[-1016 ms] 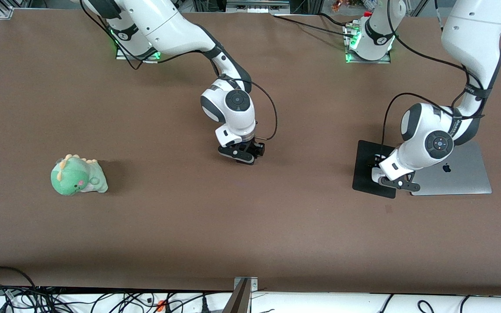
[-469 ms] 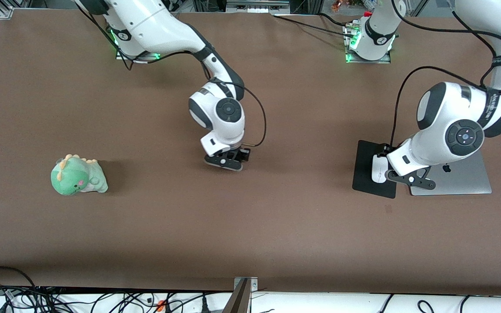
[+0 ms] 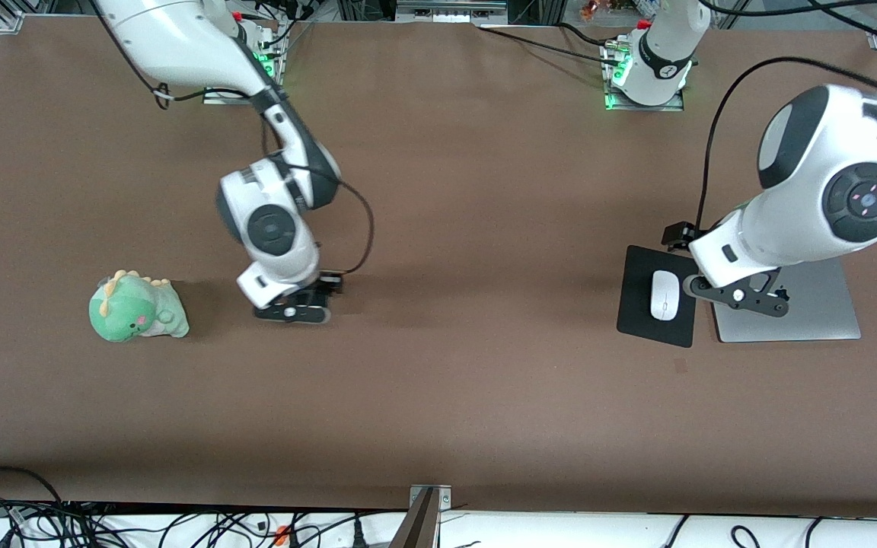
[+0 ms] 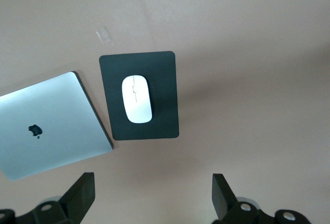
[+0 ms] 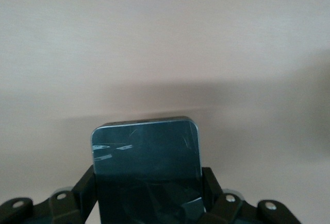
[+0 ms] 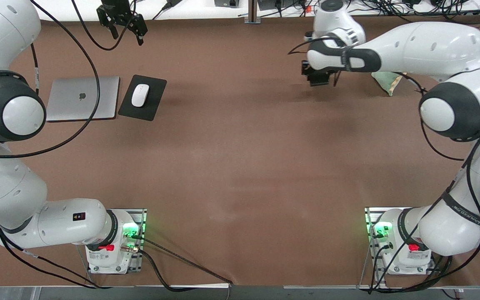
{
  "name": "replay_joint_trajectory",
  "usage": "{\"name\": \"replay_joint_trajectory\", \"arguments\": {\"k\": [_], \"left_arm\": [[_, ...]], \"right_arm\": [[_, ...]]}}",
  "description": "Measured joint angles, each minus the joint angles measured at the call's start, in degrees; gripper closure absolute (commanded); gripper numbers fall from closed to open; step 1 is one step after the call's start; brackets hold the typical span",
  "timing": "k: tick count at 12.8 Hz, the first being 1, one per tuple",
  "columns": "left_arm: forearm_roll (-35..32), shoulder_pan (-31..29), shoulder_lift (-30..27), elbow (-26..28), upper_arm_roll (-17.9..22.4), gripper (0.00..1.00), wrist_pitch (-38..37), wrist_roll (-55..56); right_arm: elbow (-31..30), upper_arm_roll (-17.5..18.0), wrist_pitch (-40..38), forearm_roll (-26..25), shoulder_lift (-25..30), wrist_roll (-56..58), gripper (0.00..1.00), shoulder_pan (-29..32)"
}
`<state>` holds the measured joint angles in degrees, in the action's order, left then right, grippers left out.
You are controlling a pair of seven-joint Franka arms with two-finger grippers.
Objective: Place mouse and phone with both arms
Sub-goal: 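Carry the phone toward the plush toy while the left gripper withdraws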
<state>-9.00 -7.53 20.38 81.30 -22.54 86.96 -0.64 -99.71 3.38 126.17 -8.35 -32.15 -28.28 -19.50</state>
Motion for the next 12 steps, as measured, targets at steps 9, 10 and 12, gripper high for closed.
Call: {"name": "replay_joint_trajectory", "arguments": {"k": [9, 10, 12], "left_arm": [[2.0, 5.3, -14.2, 3.2, 13.2, 0.0, 1.5, -3.7], [2.4, 5.5, -16.0, 5.6, 14.6, 0.0, 3.4, -3.7], [5.0, 6.9, -18.3, 9.2, 17.8, 0.0, 5.3, -3.5]], "right_arm": [[-16.1, -0.7, 19.8, 0.3, 0.7, 14.7, 0.02, 11.0], [-16.2, -0.7, 20.6, 0.3, 0.5, 14.7, 0.0, 11.4], [-16.2, -0.7, 21.1, 0.6, 0.4, 14.3, 0.0, 11.7]]}}
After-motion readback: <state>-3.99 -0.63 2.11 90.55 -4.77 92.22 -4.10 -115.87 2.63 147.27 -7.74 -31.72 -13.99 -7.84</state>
